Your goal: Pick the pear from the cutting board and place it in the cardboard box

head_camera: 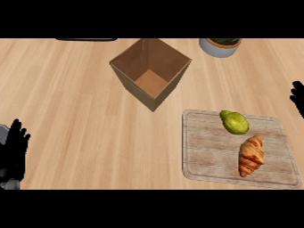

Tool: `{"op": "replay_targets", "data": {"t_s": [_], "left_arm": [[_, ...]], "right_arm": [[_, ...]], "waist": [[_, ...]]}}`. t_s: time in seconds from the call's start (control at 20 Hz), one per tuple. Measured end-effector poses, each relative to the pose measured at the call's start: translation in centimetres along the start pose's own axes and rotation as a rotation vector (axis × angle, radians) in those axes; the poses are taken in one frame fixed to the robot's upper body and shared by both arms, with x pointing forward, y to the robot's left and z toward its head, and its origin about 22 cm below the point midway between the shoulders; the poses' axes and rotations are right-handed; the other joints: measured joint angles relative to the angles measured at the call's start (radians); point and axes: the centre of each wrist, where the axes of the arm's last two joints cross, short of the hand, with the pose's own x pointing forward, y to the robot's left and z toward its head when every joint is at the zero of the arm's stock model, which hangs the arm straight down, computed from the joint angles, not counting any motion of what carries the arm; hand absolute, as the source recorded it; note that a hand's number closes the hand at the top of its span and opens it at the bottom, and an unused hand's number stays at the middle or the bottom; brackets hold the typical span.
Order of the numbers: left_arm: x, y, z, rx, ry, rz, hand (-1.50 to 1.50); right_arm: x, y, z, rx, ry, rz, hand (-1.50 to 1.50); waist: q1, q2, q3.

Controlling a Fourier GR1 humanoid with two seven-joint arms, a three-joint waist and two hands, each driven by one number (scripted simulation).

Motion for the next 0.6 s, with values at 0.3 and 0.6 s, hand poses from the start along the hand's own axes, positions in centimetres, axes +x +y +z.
{"op": "replay_targets", "data": {"t_s": [0.3,0.6], "left_arm": [[3.6,-2.4,0.0,-0.168,-0.223,-0.109,0.0],[4.9,-5.0,1.0,-0.343,-0.371,-0.222,0.0]], "right_arm": [[0.9,3.9,-3.1,0.111,-0.056,-0.471,-1.5],[-1.8,4.4,-6.2,0.135,0.151,-0.591,-1.5]], "waist": [[0.042,0.041,0.043],[0.071,0.059,0.045]]}}
